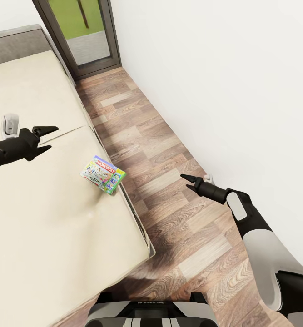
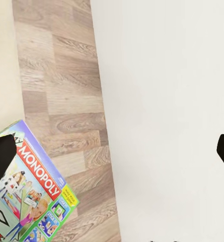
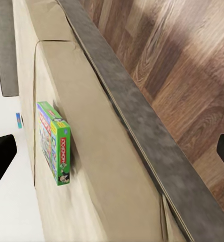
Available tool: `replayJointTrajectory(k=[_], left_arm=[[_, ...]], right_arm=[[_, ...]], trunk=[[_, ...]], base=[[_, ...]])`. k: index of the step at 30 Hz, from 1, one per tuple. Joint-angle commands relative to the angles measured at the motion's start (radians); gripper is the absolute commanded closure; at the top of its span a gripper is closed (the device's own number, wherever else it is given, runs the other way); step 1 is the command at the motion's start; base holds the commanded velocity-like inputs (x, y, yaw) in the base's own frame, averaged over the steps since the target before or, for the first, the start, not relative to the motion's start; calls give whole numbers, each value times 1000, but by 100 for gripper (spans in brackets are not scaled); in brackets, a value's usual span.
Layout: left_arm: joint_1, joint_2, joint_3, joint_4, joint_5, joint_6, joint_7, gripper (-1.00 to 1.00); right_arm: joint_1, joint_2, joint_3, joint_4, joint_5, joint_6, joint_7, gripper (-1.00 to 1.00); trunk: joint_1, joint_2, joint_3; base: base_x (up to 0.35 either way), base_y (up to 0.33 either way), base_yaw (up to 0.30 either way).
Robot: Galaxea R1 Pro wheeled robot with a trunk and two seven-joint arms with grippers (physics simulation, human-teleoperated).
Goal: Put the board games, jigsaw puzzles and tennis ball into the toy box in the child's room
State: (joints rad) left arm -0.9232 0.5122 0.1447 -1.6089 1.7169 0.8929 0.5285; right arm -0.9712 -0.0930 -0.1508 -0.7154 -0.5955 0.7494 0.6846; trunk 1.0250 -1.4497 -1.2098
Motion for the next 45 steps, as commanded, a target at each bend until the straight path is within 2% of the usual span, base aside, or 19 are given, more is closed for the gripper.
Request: replayJointTrajectory(k=[1, 10, 12, 13, 14, 15, 16, 17, 18, 19, 21, 22, 23, 24, 26, 27, 29, 37, 45], left_arm=[[-1, 0, 1, -1, 11, 2, 10, -100], [-19, 9, -4, 0, 48, 3, 12, -100], [-37, 10, -16, 0, 82, 3, 20, -100], [-37, 10, -16, 0, 82, 3, 20, -100], [-46, 10, -28, 0, 105, 3, 30, -100], [-46, 10, -28, 0, 105, 3, 30, -100], [-54, 10, -42, 0, 131, 3, 46, -100], [-54, 10, -42, 0, 131, 3, 46, -100], [-62, 11, -55, 0, 159, 3, 67, -100], [-62, 11, -55, 0, 159, 3, 67, -100], [-80, 11, -74, 0, 219, 2, 116, -100], [-80, 11, -74, 0, 219, 2, 116, -100], [-90, 11, -81, 0, 248, 1, 140, -100], [-90, 11, -81, 0, 248, 1, 140, -100], [-110, 11, -94, 0, 297, 1, 184, -100], [-110, 11, -94, 0, 297, 1, 184, -100], [-124, 12, -103, 0, 333, 1, 221, -100], [-142, 19, -113, 0, 379, 1, 270, -100], [-147, 23, -115, 0, 392, 2, 285, -100]], right_arm=[[0, 0, -2, 0, -1, 6, 2, -100], [0, 3, 1, -2, -2, 5, 9, -100], [0, 5, 2, -2, -2, 4, 10, -100], [0, 5, 2, -2, -2, 4, 10, -100], [0, 5, 3, -2, -2, 3, 10, -100], [0, 5, 3, -2, -2, 3, 10, -100], [1, 6, 4, -2, -2, 3, 11, -100], [1, 6, 4, -2, -2, 3, 11, -100], [1, 7, 4, -2, -2, 0, 11, -100], [1, 7, 4, -2, -2, 0, 11, -100], [3, 9, 5, -2, -2, -9, 13, -100], [3, 9, 5, -2, -2, -9, 13, -100], [5, 9, 5, -2, -2, -16, 16, -100], [5, 9, 5, -2, -2, -16, 16, -100], [8, 10, 5, -2, -2, -32, 30, -100], [8, 10, 5, -2, -2, -32, 30, -100], [12, 12, 5, -2, -3, -48, 53, -100], [15, 13, 6, -3, -3, -64, 97, -100], [15, 10, 6, -3, -3, -65, 111, -100]], trunk=[[0, 0, 0], [0, 0, 0], [0, 0, 0], [0, 0, 0], [0, 0, 0], [0, 0, 0], [0, 0, 0], [0, 0, 0], [0, 0, 0], [0, 0, 0], [0, 0, 0], [0, 0, 0], [0, 0, 0], [0, 0, 0], [0, 0, -1], [0, 0, -1], [0, 0, -1], [0, 0, -4], [0, 0, -12]], base=[[0, 0, 0], [0, 0, 0], [0, 0, 0], [0, 0, 0], [0, 0, 0], [0, 0, 0], [0, 0, 0], [0, 0, 0], [0, 0, 0], [0, 0, 0], [0, 0, 0], [0, 0, 0], [0, 0, 0], [0, 0, 0], [0, 0, 0], [0, 0, 0], [0, 0, 0], [0, 0, -7], [0, 0, -51]])
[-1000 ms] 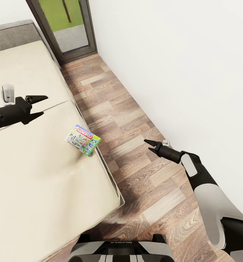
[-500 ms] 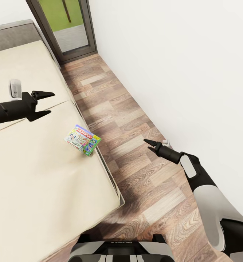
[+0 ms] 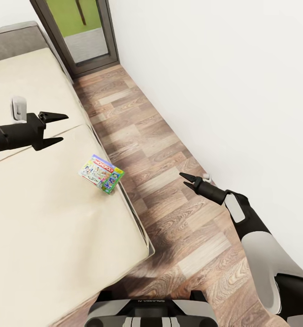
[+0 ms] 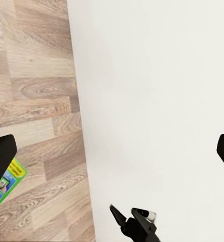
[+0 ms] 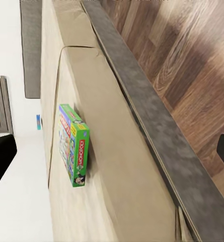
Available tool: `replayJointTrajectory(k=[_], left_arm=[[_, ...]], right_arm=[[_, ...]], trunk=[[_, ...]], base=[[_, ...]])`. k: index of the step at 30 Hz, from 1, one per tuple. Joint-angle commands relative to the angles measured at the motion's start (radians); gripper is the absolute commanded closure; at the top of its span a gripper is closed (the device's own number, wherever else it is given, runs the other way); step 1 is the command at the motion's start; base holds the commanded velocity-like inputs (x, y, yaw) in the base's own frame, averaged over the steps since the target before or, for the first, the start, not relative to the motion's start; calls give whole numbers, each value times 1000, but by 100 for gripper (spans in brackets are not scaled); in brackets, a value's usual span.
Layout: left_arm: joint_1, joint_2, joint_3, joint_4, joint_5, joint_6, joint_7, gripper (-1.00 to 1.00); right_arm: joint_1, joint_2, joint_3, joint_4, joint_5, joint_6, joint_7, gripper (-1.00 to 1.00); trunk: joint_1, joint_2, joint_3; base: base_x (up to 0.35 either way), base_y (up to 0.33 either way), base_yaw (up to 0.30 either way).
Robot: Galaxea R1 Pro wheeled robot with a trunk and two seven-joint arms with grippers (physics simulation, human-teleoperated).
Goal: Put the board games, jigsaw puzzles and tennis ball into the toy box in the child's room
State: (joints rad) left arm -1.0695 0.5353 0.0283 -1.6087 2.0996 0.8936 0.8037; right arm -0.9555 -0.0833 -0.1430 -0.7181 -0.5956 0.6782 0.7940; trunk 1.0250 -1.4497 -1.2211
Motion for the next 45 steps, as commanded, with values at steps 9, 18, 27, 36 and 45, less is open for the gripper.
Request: replayJointTrajectory(k=[9, 18, 27, 36, 45], left_arm=[[-13, 1, 0, 0, 25, 1, 21, -100], [-37, 1, -2, 0, 63, 1, 70, -100], [-44, 2, 0, 0, 95, 1, 115, -100], [-48, 1, 2, 1, 105, 0, 127, -100], [-55, 0, 2, 1, 108, -1, 133, -100]], right_arm=[[-1, -4, -1, 0, -4, 8, 8, -100], [-6, -6, -4, 8, -7, 10, 11, -100], [-11, -7, -6, 13, -7, 10, 12, -100], [-14, -9, -7, 14, -8, 10, 13, -100], [-16, -12, -7, 15, -9, 11, 13, -100]], trunk=[[0, 0, -13], [0, 0, -26], [0, 0, -39], [0, 0, -53], [0, 0, -66]], base=[[0, 0, -79], [0, 0, -91], [0, 0, -101], [0, 0, -112], [0, 0, -118]])
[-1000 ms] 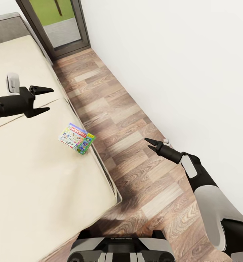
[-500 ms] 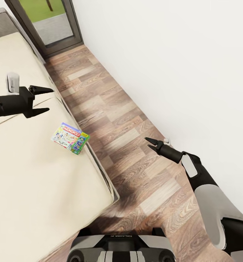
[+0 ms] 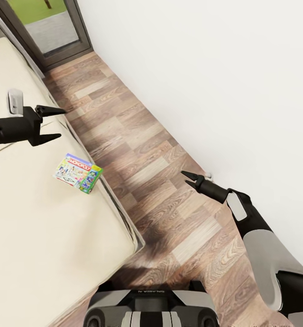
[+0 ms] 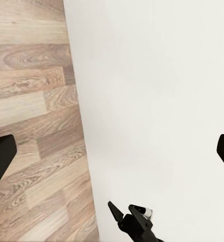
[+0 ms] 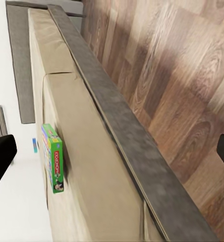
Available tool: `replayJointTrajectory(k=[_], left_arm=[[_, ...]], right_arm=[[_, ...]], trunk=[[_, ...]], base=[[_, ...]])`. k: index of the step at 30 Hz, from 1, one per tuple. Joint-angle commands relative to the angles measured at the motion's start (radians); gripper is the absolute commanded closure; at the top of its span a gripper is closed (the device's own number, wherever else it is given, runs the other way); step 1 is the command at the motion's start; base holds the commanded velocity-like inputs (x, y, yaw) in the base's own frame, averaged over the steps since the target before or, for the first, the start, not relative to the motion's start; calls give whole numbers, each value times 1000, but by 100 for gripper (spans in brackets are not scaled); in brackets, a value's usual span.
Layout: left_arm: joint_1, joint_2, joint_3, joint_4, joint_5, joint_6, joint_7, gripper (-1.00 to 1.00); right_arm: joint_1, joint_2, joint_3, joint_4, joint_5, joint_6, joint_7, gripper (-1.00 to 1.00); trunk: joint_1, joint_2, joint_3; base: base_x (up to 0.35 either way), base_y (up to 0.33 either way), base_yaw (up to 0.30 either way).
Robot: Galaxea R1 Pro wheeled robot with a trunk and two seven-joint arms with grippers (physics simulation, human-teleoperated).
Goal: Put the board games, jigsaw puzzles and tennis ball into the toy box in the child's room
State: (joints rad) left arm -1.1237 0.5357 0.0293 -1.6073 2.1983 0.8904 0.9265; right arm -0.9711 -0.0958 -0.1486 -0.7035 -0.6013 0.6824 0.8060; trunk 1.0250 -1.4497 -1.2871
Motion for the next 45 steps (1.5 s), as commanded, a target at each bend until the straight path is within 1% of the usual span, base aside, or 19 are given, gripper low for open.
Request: replayJointTrajectory(k=[1, 11, 15, 23, 32, 45], left_arm=[[-1, 0, 1, 0, 9, 2, 10, -100], [-3, 0, 1, 0, 10, 0, 12, -100], [-5, 0, 1, 0, 10, -1, 13, -100], [-7, 0, 1, 0, 11, -2, 14, -100], [-11, 0, 2, 0, 12, -2, 14, -100], [-26, -6, -1, 1, 12, -2, 14, -100]], right_arm=[[-1, 0, -2, 0, -3, 6, 1, -100], [-1, -1, -2, -8, -1, 6, 24, -100], [-1, -2, -3, -11, 0, 5, 41, -100], [-1, -1, -3, -14, 2, 4, 52, -100], [-1, 0, -3, -23, 2, 1, 57, -100], [0, 0, -2, -42, 2, 0, 59, -100]], trunk=[[0, 0, -2], [0, 0, -16], [0, 0, -18], [0, 0, -21], [0, 0, -22], [0, 0, -23]], base=[[0, 0, -120], [0, 0, -112], [0, 0, -58], [0, 0, 8], [0, 0, 177], [0, 0, 268]])
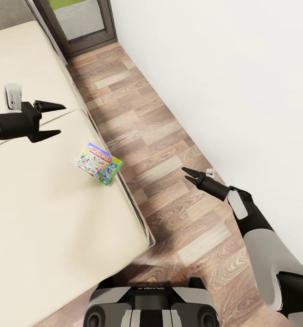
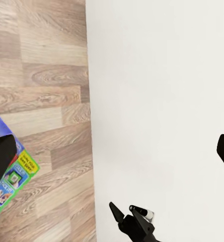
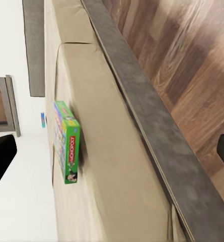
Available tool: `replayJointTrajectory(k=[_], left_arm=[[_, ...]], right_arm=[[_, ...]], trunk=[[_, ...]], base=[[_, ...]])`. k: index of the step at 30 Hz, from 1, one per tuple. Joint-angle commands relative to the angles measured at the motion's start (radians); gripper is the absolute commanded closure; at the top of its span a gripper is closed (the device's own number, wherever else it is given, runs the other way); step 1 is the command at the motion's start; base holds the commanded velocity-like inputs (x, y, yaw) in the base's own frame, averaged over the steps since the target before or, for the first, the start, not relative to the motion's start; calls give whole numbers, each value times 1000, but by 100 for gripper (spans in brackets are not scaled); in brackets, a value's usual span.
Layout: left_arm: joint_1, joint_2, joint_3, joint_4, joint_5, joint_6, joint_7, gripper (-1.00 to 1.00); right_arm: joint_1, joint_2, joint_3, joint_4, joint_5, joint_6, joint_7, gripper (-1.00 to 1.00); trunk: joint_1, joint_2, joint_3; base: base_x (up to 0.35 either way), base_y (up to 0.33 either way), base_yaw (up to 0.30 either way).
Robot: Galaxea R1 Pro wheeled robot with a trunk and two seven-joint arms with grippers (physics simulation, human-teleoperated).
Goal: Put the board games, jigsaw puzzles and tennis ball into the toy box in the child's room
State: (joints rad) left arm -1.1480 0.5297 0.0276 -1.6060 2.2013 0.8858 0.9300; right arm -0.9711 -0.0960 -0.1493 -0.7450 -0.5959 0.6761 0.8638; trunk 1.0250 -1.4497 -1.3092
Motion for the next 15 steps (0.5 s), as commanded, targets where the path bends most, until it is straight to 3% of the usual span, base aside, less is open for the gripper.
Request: replayJointTrajectory(k=[1, 15], left_arm=[[-1, 0, 1, 0, 9, 2, 10, -100], [-4, -2, 0, 1, 7, 2, 10, -100]], right_arm=[[0, 0, -1, 0, -4, 6, 1, -100], [0, -1, -2, -3, -4, 7, 2, -100]], trunk=[[0, 0, 0], [0, 0, 0]], base=[[0, 0, 285], [0, 0, 291]])
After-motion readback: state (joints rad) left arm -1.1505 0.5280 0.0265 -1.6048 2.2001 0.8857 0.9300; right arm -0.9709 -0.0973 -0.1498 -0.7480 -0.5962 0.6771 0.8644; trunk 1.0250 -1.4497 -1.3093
